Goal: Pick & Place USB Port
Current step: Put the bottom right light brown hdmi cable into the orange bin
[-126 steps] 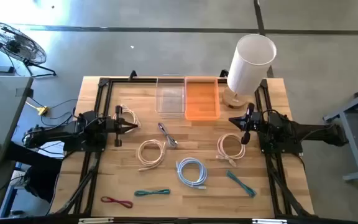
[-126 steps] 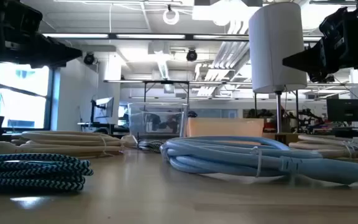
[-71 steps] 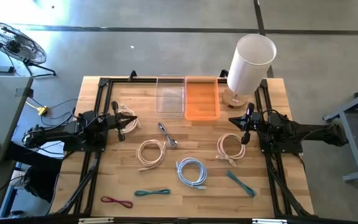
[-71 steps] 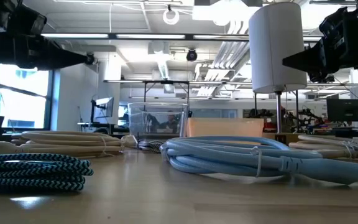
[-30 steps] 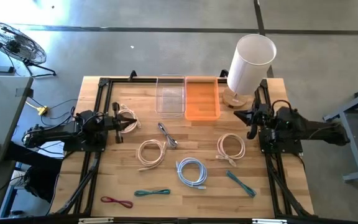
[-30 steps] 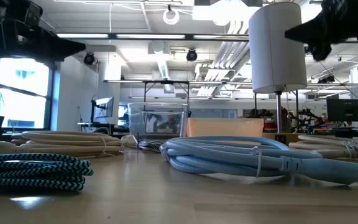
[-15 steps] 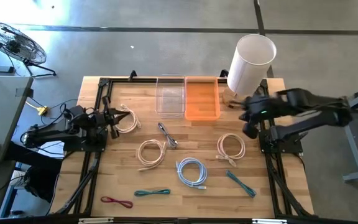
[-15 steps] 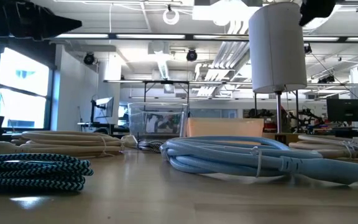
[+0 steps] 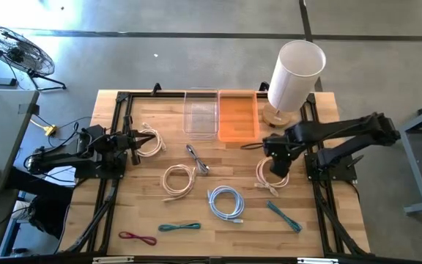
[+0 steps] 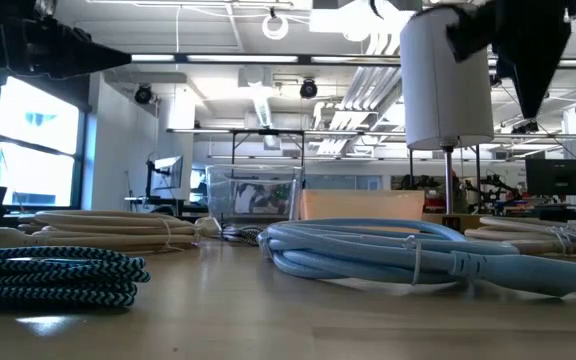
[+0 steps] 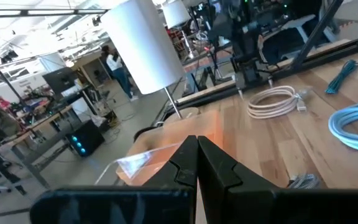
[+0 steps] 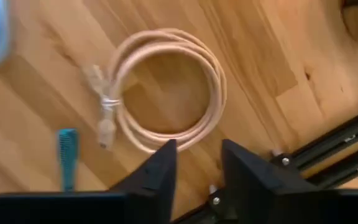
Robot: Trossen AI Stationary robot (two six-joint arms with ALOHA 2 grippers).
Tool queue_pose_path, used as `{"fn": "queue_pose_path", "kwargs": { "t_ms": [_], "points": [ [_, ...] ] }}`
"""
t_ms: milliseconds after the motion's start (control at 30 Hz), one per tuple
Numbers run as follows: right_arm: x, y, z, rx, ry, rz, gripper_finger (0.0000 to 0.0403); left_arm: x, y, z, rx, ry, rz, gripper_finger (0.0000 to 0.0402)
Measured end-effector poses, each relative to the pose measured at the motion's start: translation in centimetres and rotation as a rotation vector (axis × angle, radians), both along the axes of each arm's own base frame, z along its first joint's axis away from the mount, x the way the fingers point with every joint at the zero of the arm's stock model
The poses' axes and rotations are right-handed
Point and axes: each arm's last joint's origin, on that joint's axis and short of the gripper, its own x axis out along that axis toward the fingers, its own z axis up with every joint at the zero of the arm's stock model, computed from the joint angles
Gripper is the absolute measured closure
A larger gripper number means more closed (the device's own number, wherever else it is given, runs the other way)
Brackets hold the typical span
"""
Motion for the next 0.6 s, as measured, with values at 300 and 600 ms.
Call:
{"fn": "queue_pose_path", "kwargs": {
  "t_ms": [300, 600],
  "points": [
    [-0.8, -0.1, -7.1, 0.002, 0.02, 0.048, 0.0158, 0.0, -0.1, 0.0, -0.071, -0.011, -0.038, 0.04],
    [-2.4, -1.3, -12.3, 0.003, 0.016, -0.016, 0.0155, 0.0, -0.1, -0.2, -0.082, 0.01, -0.05, 0.04]
  ]
}}
